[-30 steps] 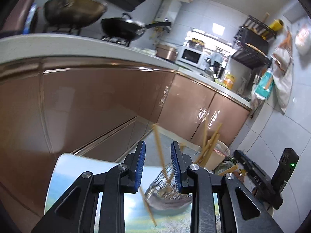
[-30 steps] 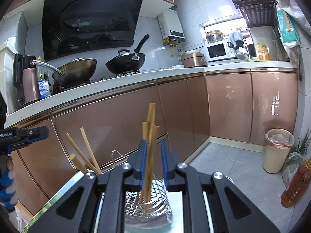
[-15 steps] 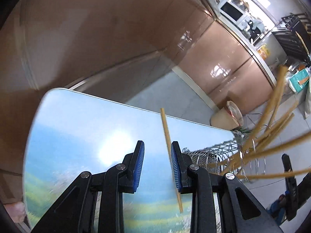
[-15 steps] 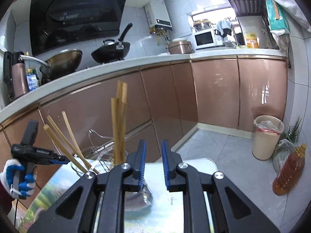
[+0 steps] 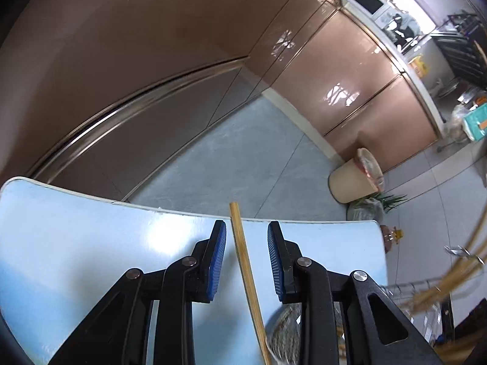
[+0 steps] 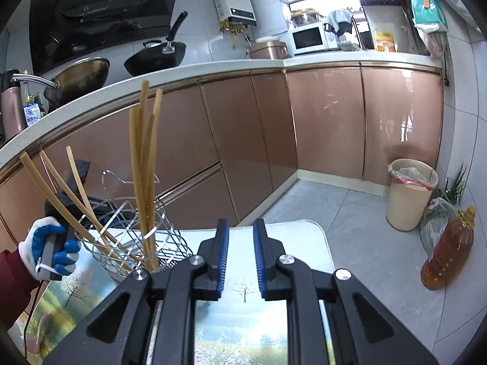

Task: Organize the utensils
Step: 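Close the left gripper on a chopstick lying beside the wire holder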

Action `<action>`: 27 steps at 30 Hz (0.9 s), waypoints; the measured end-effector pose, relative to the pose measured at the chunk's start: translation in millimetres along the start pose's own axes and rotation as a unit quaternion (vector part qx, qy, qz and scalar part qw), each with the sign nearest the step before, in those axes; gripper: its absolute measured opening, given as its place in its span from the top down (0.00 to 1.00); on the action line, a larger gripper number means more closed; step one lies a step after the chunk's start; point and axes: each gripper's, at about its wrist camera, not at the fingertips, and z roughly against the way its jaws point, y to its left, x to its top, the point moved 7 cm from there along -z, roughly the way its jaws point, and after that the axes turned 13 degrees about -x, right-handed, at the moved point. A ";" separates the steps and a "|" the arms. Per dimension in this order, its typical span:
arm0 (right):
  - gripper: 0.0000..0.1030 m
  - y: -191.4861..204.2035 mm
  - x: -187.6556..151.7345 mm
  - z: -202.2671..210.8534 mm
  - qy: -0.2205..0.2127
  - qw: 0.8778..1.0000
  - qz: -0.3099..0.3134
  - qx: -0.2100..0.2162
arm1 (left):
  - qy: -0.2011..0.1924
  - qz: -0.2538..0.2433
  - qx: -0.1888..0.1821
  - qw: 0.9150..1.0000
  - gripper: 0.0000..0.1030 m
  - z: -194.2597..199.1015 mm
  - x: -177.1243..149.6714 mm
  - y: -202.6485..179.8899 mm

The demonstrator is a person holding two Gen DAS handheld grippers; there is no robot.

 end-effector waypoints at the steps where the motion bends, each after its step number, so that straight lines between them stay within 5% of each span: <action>1: 0.85 -0.5 -1.6 -1.6 0.002 1.000 0.000 -0.001 | 0.001 0.002 0.002 1.000 0.74 -2.3 -0.4 2.4; 23: 0.85 -26.9 -63.3 -10.6 0.062 0.998 -0.024 -0.024 | 0.010 0.001 0.014 1.000 0.75 -24.5 2.2 11.1; 27: 0.85 -32.6 -70.5 -10.0 0.067 0.997 -0.029 -0.027 | 0.006 0.008 0.017 1.000 0.82 -26.8 1.6 14.3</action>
